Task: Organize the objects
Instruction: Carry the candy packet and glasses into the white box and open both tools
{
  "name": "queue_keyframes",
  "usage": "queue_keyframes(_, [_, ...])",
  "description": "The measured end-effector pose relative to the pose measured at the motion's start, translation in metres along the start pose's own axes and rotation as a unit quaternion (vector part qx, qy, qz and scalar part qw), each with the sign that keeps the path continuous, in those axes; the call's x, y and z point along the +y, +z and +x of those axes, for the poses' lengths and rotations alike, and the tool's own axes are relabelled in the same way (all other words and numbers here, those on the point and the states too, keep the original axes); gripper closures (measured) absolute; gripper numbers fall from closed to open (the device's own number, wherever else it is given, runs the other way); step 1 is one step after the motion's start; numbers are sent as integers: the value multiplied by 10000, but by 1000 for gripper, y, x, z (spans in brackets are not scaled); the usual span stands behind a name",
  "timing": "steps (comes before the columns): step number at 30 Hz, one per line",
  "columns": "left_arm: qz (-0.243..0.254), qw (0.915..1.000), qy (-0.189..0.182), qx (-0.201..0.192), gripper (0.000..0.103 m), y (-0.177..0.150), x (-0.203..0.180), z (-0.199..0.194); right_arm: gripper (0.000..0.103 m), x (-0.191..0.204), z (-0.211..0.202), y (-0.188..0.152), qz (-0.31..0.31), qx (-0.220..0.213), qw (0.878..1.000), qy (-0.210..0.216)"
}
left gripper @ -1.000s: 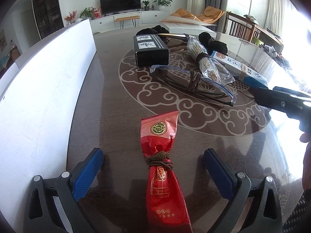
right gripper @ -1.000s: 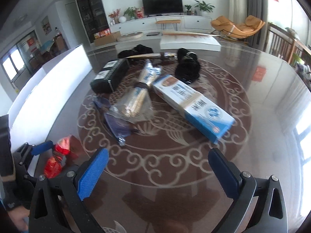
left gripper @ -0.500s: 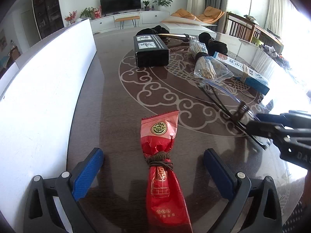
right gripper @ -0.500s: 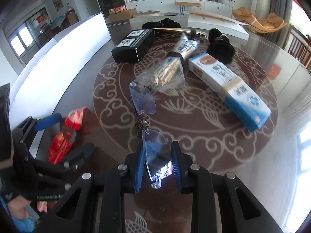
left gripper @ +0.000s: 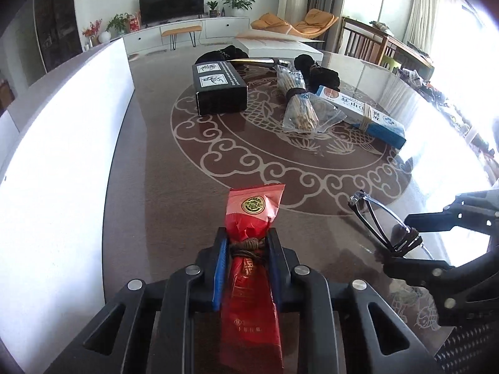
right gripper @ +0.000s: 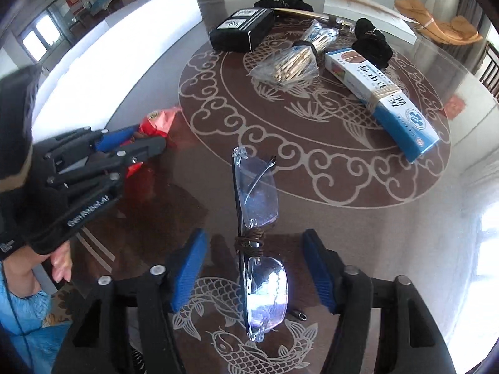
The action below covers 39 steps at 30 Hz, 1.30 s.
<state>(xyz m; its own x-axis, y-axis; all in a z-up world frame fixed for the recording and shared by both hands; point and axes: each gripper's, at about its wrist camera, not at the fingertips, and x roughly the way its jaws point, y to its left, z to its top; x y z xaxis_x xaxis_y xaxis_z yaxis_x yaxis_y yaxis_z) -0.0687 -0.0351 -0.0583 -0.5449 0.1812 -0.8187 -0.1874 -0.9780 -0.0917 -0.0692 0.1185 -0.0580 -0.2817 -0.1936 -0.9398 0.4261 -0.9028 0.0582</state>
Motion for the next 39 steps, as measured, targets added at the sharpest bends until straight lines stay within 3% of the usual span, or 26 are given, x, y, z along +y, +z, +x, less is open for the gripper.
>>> queue_keyframes(1, [-119,9999,-89,-4,80,-2,3,-3,78,3,0,0,-87,-33,9998,-172])
queue_keyframes(2, [-164,9998,-146,-40,80,-5,5,-9,87,2,-2,-1,-2,-13,9999,-155])
queue_keyframes(9, [-646,9924,-915,-507,80,-24,9,-79,89,-12,-54,-7,553,-419,9975,164])
queue_keyframes(13, [-865,9853,-1081,-998,80,-16,34,-143,89,23,-101,22,410,-936,9930,600])
queue_keyframes(15, [-948,9833,-896,-1272,80,-12,59,-174,89,53,-119,43,272,-1189,9877,977])
queue_keyframes(19, [-1286,9806,-73,-1478,80,-13,128,-211,89,133,-139,82,-183,-1491,9735,1727])
queue_keyframes(21, [-1503,9785,425,-1347,80,-17,164,-214,89,174,-137,99,-429,-1540,9682,1925])
queue_keyframes(26, [-1905,9732,1002,-809,79,-31,225,-192,88,250,-102,130,-806,-1303,9647,2142])
queue_keyframes(27, [-1954,9730,1039,-663,76,-34,231,-185,86,260,-91,133,-827,-1200,9646,2199])
queue_keyframes(28, [-1999,9730,1053,-472,74,-37,235,-176,77,265,-80,134,-819,-1075,9645,2267])
queue_keyframes(30, [-2071,9722,1068,-231,51,-42,237,-162,64,271,-63,134,-720,-920,9661,2303])
queue_keyframes(32, [-2057,9721,1102,-250,34,-44,234,-159,59,266,-60,130,-640,-1000,9662,2288])
queue_keyframes(33, [-2028,9719,1148,-323,30,-45,230,-161,51,261,-63,126,-614,-1082,9659,2271])
queue_keyframes(34, [-1996,9716,1211,-396,29,-45,226,-162,41,254,-66,123,-575,-1191,9660,2219])
queue_keyframes(39, [-1833,9709,1242,-916,29,-39,187,-175,10,194,-91,91,-148,-2079,9652,1579])
